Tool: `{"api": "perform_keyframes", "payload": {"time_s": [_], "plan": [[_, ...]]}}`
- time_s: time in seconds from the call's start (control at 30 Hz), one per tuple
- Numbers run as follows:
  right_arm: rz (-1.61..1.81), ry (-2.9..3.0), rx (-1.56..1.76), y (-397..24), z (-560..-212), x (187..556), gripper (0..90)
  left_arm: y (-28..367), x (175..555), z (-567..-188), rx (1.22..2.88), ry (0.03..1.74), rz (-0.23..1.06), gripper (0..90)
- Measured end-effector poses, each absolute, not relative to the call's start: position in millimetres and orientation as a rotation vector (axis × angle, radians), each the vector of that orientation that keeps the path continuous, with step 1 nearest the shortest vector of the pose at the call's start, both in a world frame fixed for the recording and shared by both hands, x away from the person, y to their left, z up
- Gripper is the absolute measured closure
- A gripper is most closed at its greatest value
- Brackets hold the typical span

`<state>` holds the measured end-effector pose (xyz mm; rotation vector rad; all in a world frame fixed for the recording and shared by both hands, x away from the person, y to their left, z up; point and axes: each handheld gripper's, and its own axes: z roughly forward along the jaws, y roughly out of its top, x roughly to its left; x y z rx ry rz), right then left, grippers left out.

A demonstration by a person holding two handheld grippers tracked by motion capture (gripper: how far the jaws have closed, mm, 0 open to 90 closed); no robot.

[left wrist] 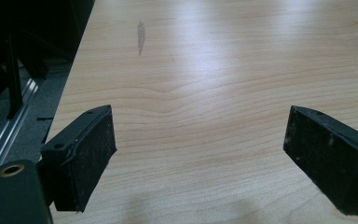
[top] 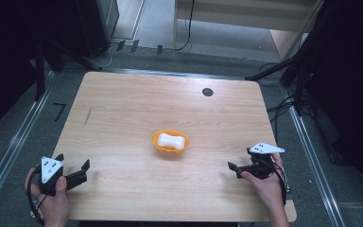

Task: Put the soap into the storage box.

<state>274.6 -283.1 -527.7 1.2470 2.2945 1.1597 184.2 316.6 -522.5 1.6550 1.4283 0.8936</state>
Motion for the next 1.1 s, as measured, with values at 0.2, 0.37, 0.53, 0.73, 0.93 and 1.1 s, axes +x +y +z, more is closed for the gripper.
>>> {"api": "perform_keyframes", "payload": {"time_s": [0.2, 0.37, 0.53, 0.73, 0.93, 1.1], "plan": [[1.164, 2.25, 1.278, -303, -538, 262, 0.0, 317, 184, -522, 1.65, 1.431, 0.898, 9.4], [1.17, 2.22, 1.297, -317, -541, 252, 0.0, 317, 184, -522, 1.645, 1.433, 0.899, 9.4], [1.158, 2.205, 1.311, -327, -545, 245, 0.0, 317, 184, -522, 1.642, 1.435, 0.899, 9.4], [1.174, 2.153, 1.352, -341, -548, 232, 0.0, 317, 184, -523, 1.639, 1.434, 0.898, 9.4], [1.176, 2.11, 1.354, -345, -547, 224, 0.0, 317, 183, -523, 1.635, 1.436, 0.902, 9.4], [1.162, 2.082, 1.371, -350, -550, 219, 0.0, 317, 184, -523, 1.633, 1.436, 0.903, 9.4]]}}
